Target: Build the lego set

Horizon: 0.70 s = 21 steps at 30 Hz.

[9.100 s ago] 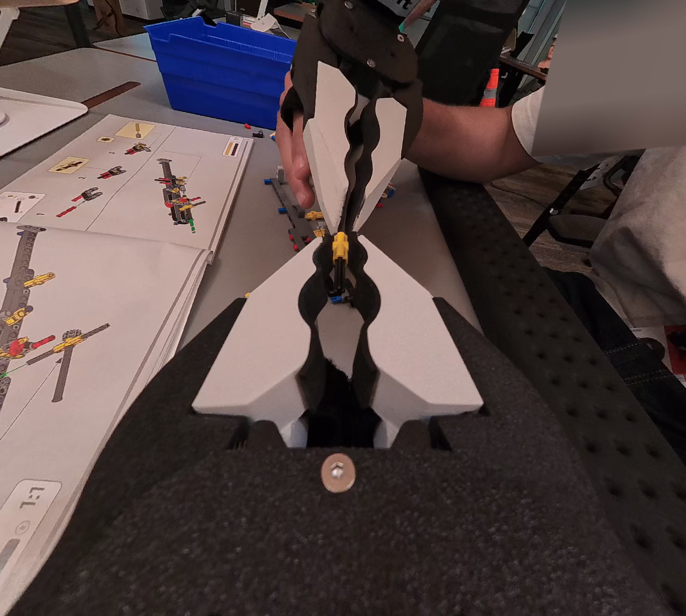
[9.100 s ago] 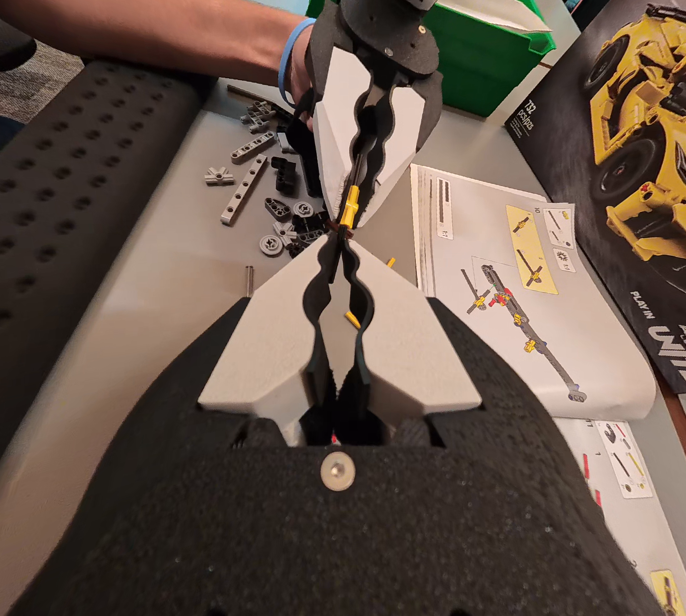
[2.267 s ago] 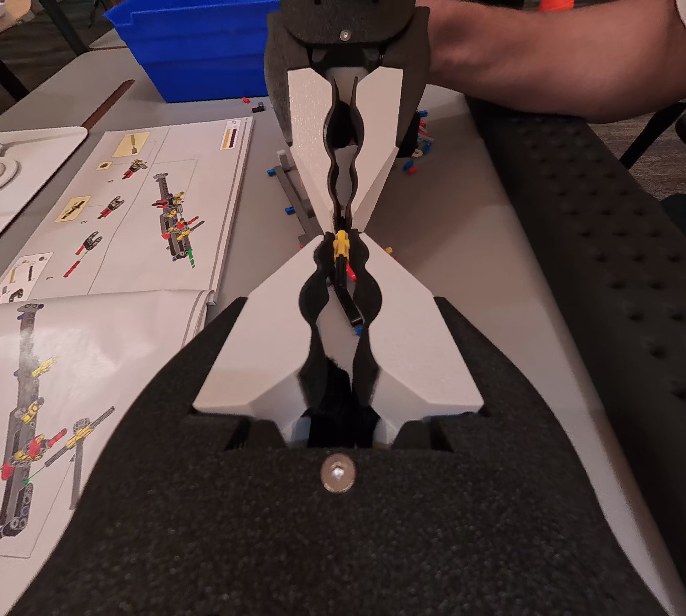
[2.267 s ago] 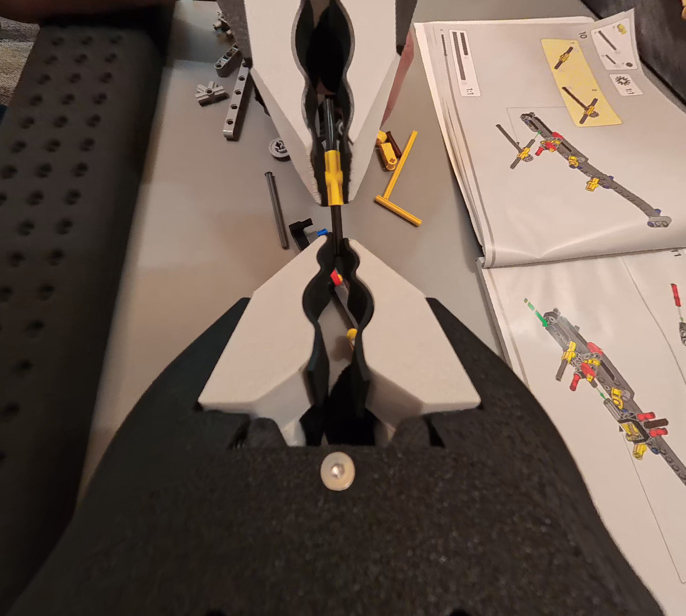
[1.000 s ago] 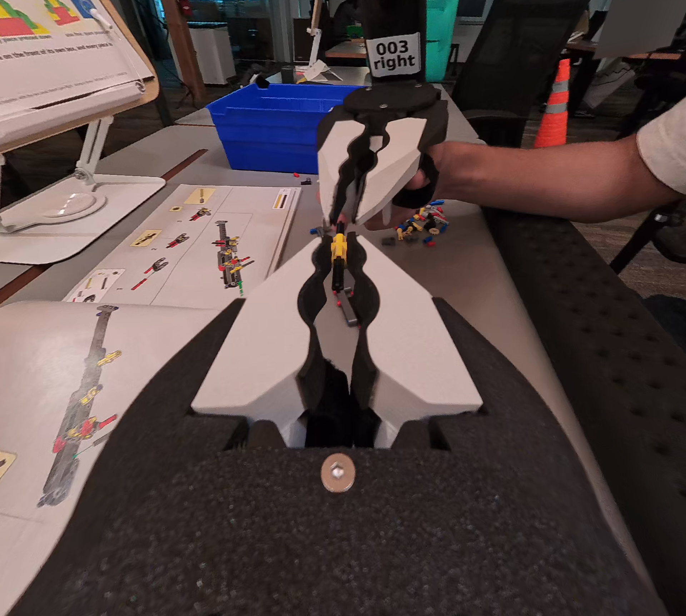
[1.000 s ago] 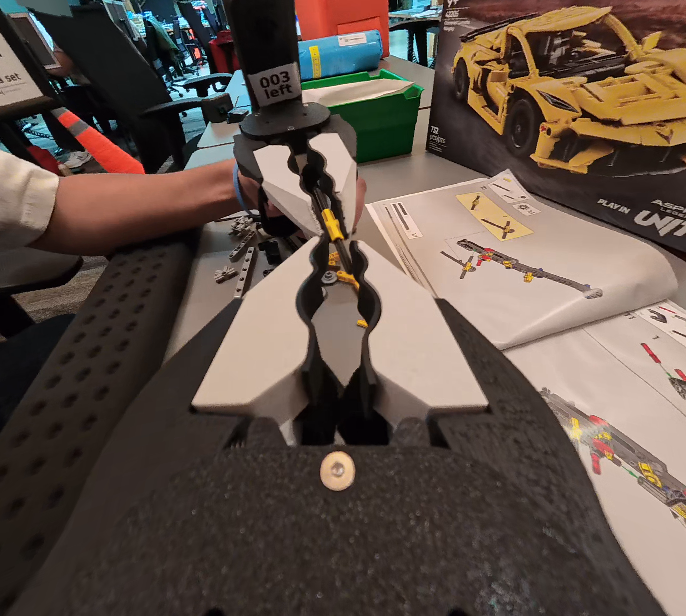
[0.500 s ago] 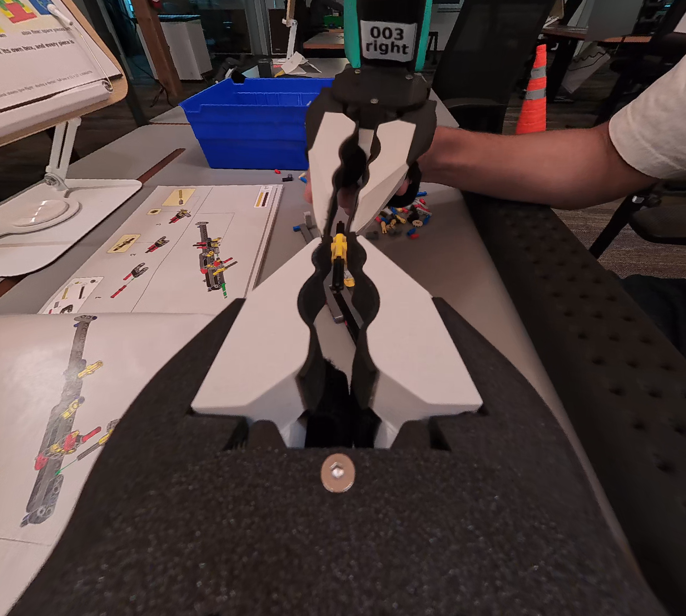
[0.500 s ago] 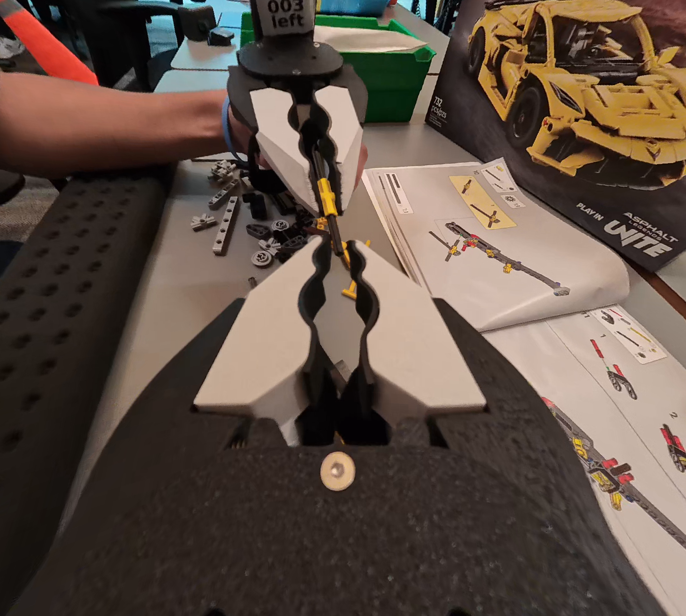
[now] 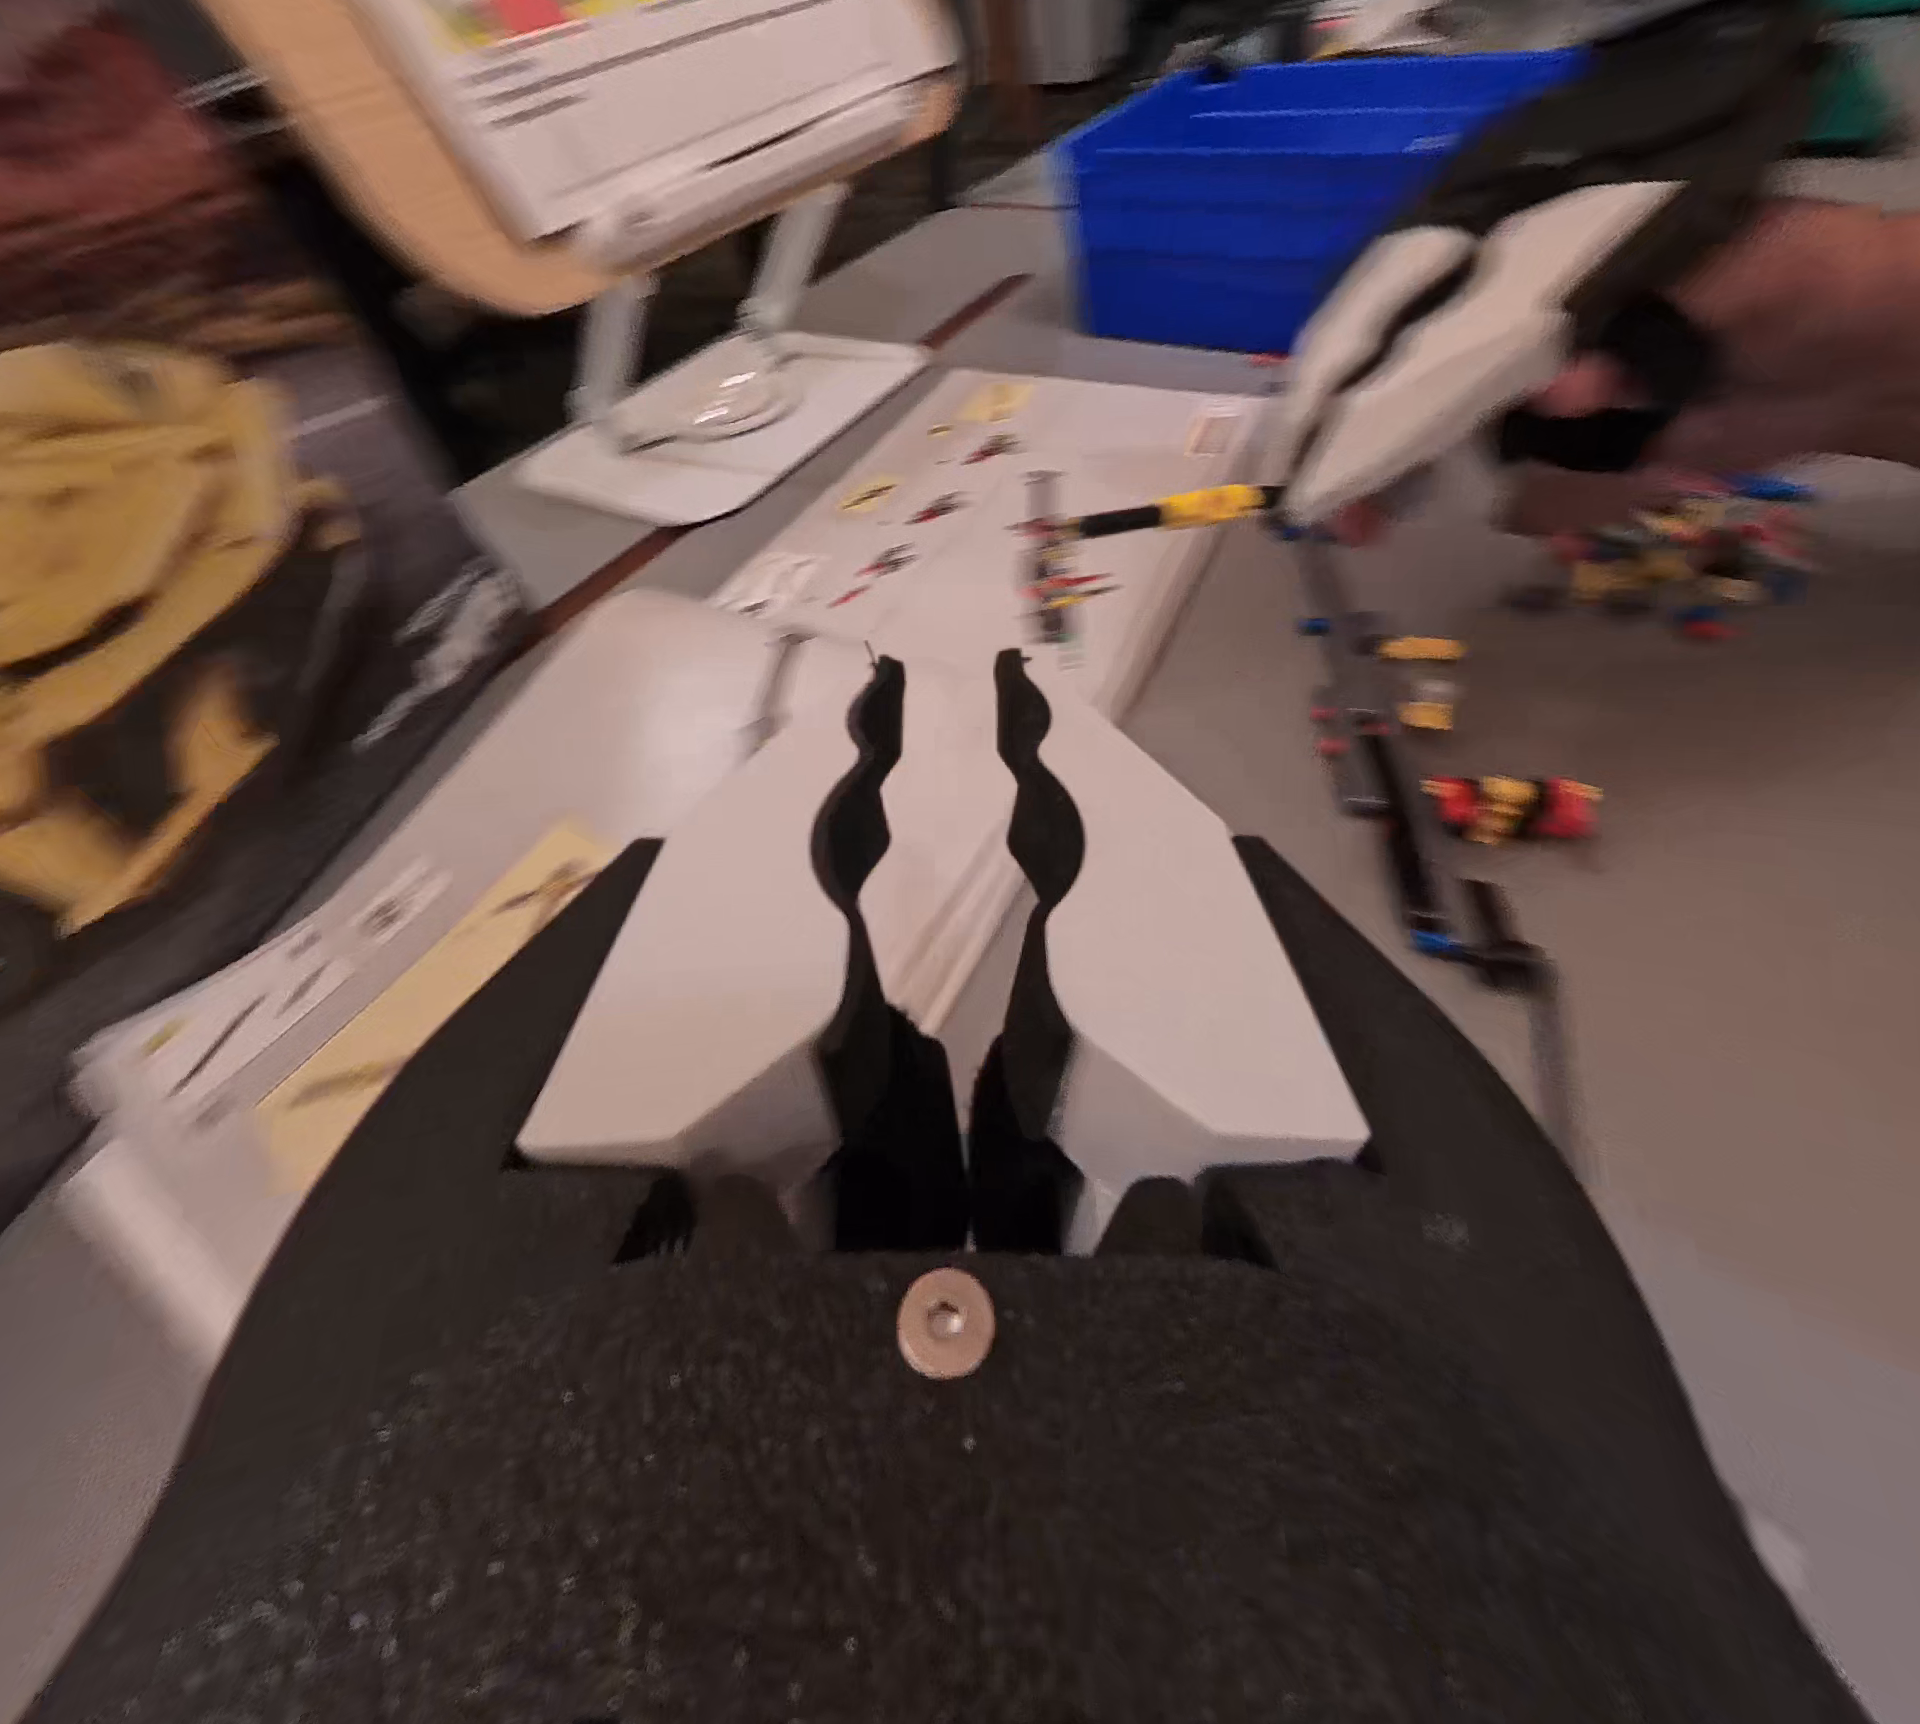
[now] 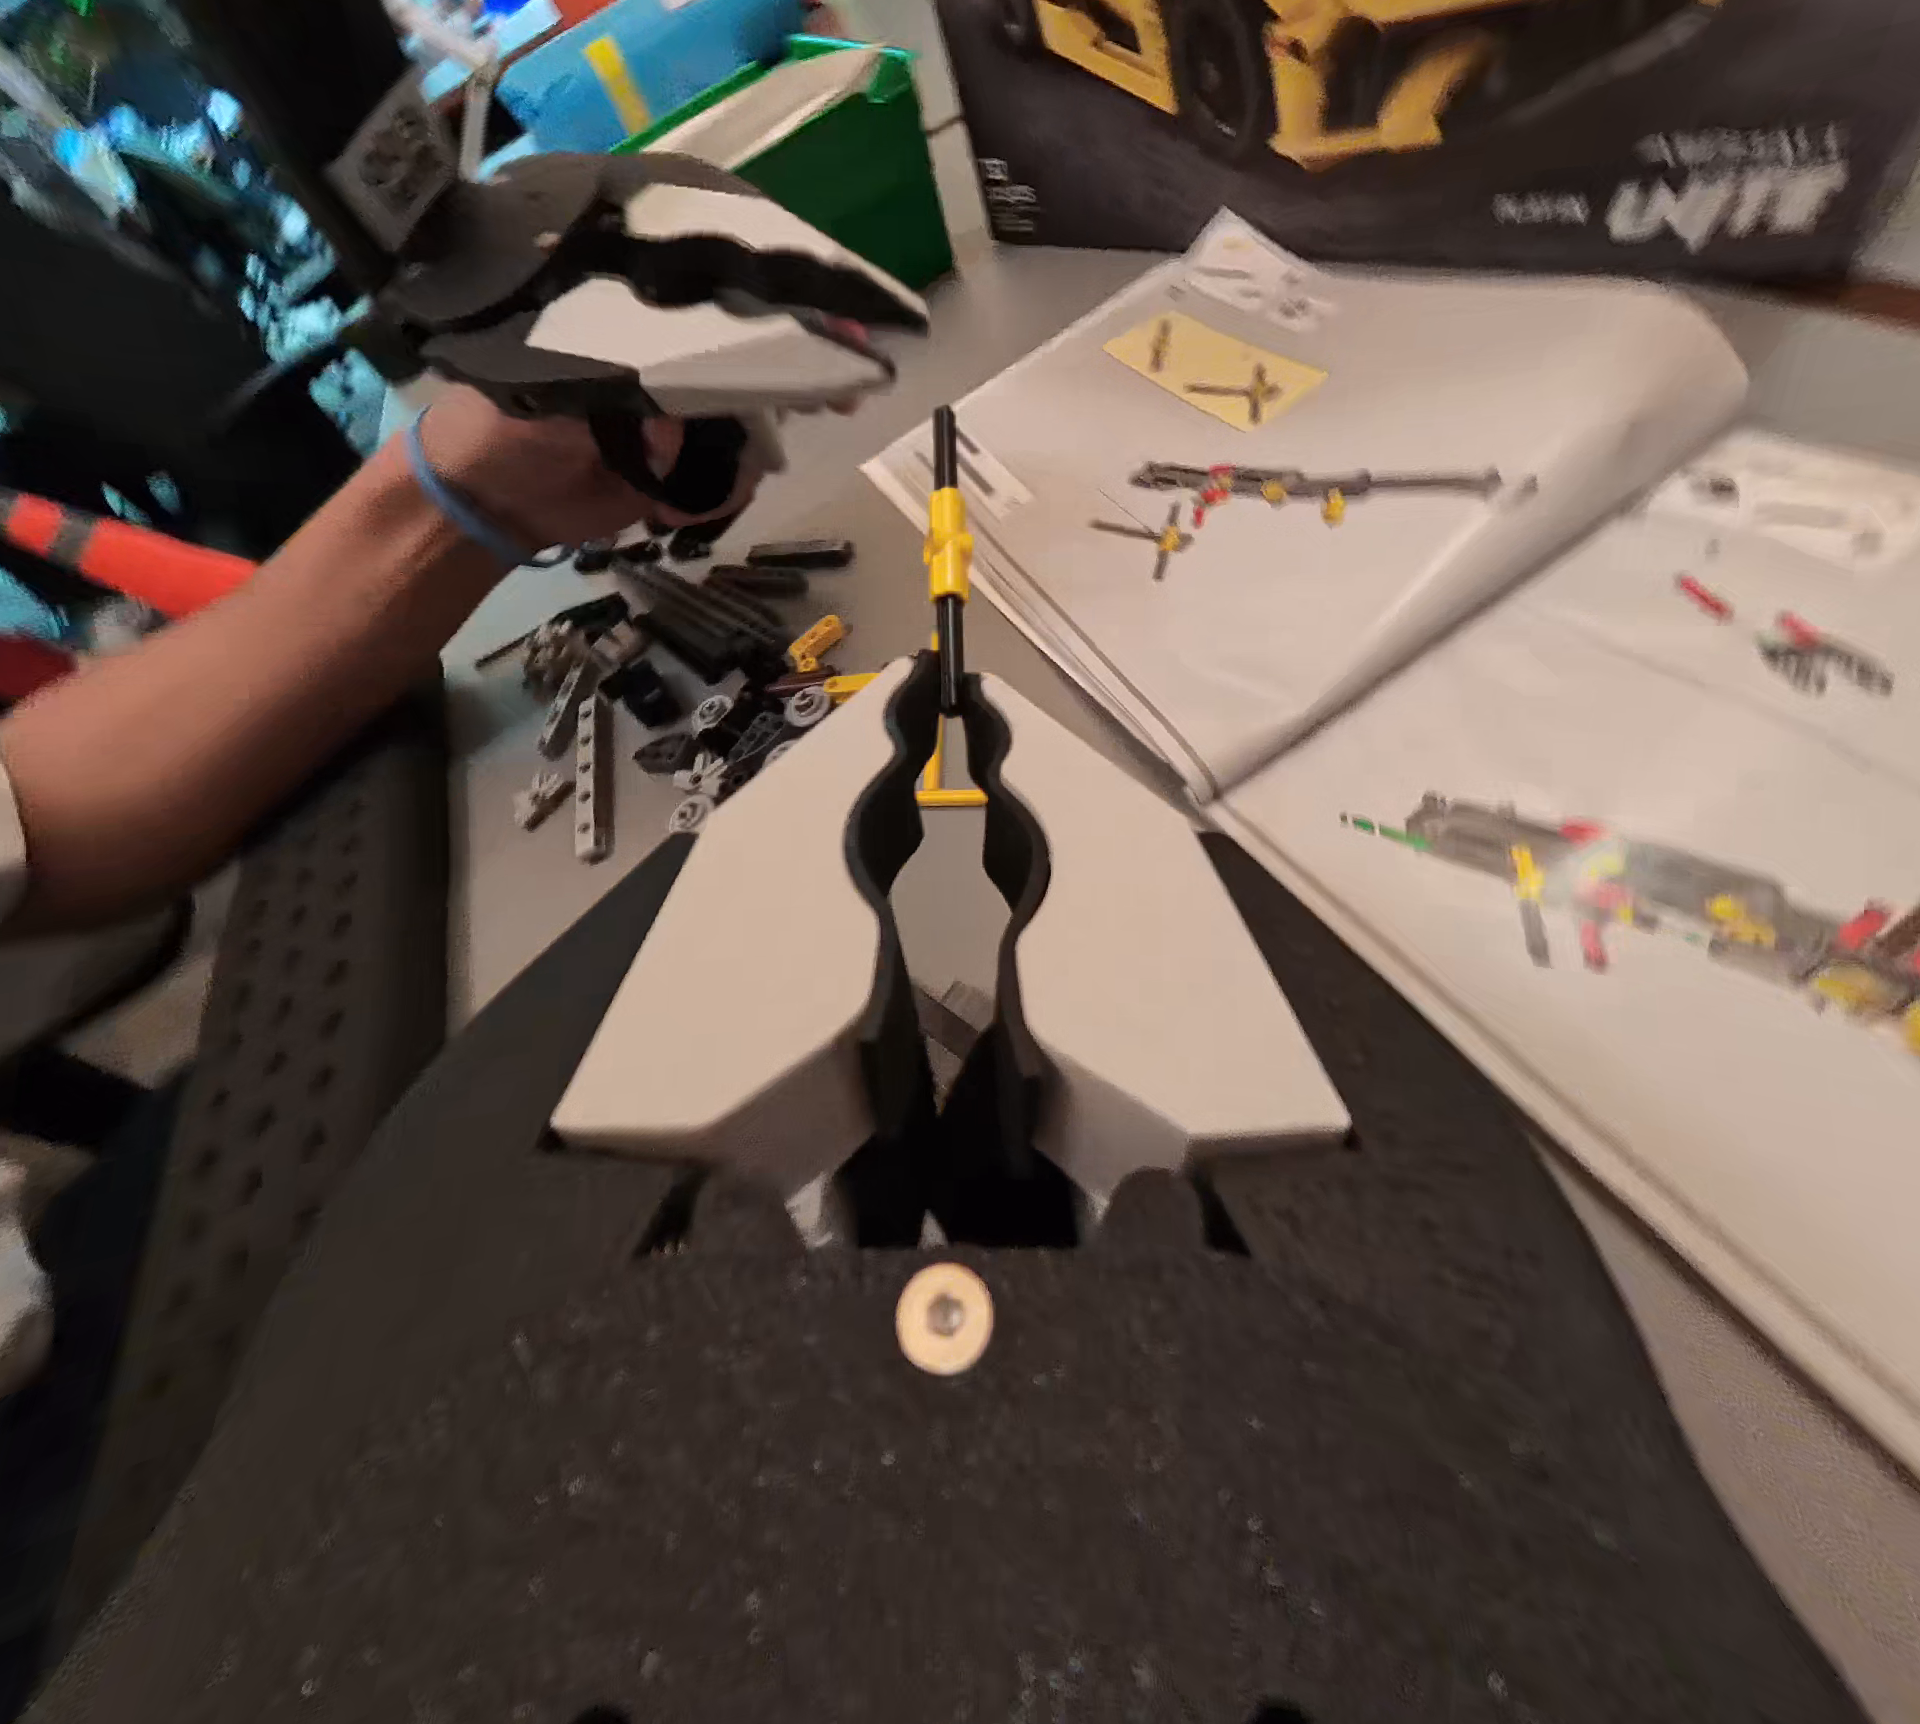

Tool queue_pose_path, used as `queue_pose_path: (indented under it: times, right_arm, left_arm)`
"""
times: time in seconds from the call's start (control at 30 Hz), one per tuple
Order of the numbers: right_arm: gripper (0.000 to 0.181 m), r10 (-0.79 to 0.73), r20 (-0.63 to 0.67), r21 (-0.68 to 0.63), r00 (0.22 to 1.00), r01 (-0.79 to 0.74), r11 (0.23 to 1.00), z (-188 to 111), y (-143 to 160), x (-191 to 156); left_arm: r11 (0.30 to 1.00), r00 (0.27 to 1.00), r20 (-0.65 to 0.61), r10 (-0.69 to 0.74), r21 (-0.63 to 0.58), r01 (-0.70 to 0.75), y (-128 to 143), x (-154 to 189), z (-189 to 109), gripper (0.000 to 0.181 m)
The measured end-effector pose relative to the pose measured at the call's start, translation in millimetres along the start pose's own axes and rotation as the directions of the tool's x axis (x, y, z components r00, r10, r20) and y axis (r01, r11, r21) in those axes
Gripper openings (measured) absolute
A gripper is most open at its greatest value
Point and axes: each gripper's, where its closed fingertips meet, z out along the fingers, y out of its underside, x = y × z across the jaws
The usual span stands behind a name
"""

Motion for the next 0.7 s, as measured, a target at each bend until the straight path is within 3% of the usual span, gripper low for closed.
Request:
queue_pose_path:
  times: [0.1,0.2,0.37,0.7]
  right_arm:
    - [0.003,0.111,-0.097,-0.052,0.989,-0.116,0.992,6,19,24]
    - [0.004,0.027,-0.223,-0.147,0.975,-0.061,0.987,6,36,43]
    - [0.003,-0.105,-0.323,-0.186,0.941,0.045,0.982,5,37,54]
    - [0.003,-0.063,-0.296,-0.117,0.953,0.029,0.993,4,30,54]
  left_arm:
    - [0.990,0.940,0.336,-0.055,-0.104,0.095,24,-65,-17,0.013]
    - [0.967,0.862,0.502,-0.072,-0.177,0.184,46,-95,-32,0.013]
    - [0.945,0.842,0.513,-0.163,-0.165,0.283,59,-95,-29,0.013]
    - [0.927,0.877,0.415,-0.244,-0.166,0.337,66,-79,-15,0.014]
